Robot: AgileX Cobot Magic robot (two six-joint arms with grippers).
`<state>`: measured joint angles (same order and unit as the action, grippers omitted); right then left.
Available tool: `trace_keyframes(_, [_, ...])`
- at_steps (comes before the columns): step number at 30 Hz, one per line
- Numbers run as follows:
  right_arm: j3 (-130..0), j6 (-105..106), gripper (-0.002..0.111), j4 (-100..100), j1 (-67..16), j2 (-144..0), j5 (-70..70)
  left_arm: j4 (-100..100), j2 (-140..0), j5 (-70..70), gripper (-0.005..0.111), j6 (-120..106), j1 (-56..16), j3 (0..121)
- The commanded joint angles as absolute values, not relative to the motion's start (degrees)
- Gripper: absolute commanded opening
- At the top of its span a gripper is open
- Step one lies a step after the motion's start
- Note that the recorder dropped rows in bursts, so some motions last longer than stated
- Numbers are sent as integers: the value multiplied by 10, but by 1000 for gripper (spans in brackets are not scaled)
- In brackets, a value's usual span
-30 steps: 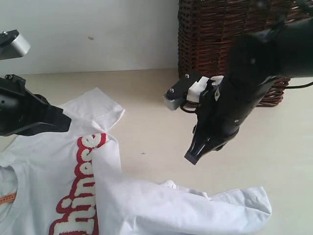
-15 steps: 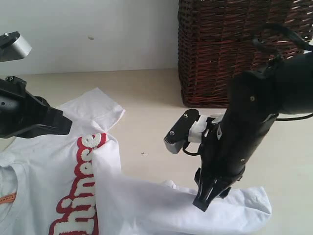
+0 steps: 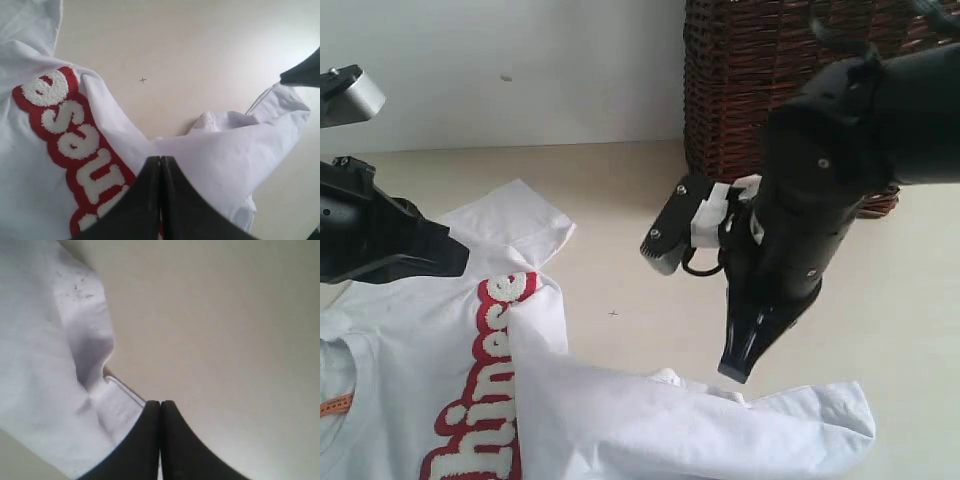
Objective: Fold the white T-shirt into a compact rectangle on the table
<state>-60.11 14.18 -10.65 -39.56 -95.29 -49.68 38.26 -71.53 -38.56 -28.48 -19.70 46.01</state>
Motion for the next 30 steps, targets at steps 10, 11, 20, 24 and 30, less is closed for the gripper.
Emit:
trace_keyframes(10, [-603,287,51,96,-397,-1017,-505,389,-710,-387,0,-298,-201,460])
trace_keyframes(11, [-603,271,51,88,-397,-1031,-502,389,-710,-387,0,-298,-201,460])
trace_keyframes(20, [-626,254,0,29,-410,-1073,-580,397,-710,-387,0,-298,-201,460])
trace_keyframes(24, [-651,254,0,28,-432,-1043,-590,397,-710,-387,0,-298,-201,460])
trace_keyframes(30, [-655,214,0,28,-491,-992,-610,397,-710,-388,0,-298,-201,460])
